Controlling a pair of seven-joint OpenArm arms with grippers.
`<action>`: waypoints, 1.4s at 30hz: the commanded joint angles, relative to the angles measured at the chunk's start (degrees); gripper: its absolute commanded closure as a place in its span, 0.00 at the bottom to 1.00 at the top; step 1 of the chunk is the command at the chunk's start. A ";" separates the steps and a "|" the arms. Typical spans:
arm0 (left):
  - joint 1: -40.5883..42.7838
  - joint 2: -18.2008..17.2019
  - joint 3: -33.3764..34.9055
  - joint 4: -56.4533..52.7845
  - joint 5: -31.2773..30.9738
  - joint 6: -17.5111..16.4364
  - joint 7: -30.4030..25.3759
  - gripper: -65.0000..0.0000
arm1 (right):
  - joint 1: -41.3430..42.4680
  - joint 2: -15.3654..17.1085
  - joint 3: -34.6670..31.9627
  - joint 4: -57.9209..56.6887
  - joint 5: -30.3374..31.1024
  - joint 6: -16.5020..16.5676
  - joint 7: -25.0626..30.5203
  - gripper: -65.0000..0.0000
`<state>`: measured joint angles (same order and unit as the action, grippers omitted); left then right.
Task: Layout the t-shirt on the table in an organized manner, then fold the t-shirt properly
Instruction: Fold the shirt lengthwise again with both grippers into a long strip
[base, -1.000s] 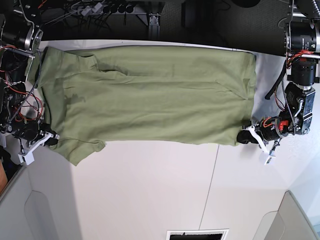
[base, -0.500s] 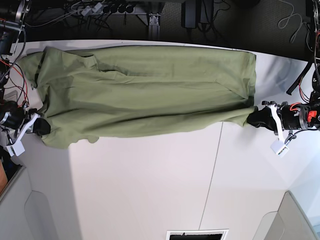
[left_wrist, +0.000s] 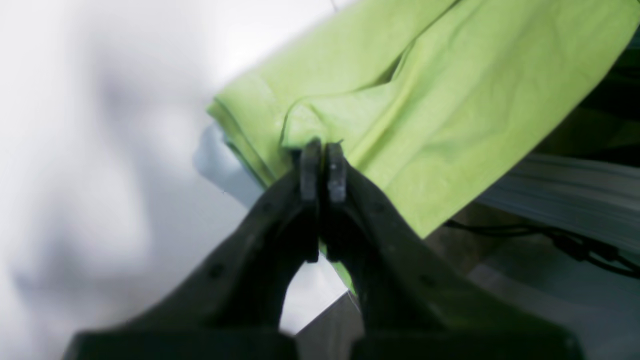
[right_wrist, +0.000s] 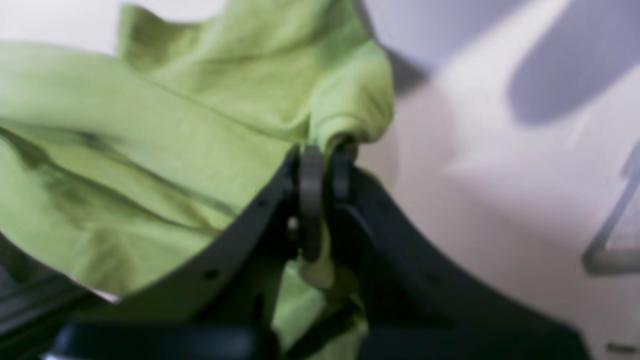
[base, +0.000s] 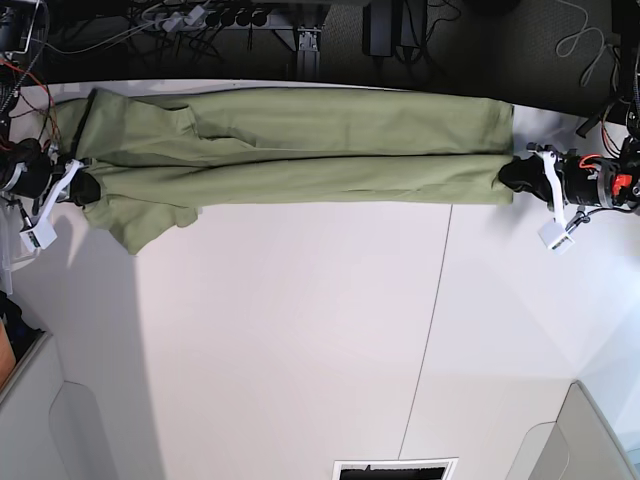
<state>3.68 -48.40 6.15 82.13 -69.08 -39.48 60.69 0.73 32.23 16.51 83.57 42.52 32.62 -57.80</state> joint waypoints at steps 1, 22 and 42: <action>-0.48 -1.09 -0.59 0.63 -1.01 -0.52 -0.87 0.95 | 0.44 1.25 0.50 0.85 0.22 0.17 0.96 0.83; -0.66 -0.96 -0.61 0.63 -0.59 -0.52 -1.31 0.65 | 6.97 -3.69 2.82 -1.05 -5.77 -0.33 8.74 0.50; -0.66 -0.83 -0.59 0.63 -0.57 -0.52 -1.33 0.65 | 12.92 -5.62 -13.25 -7.96 -6.69 -1.33 8.52 1.00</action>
<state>3.95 -47.92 6.15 82.13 -68.62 -39.48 60.01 12.53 25.69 2.96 74.56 34.87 31.07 -50.33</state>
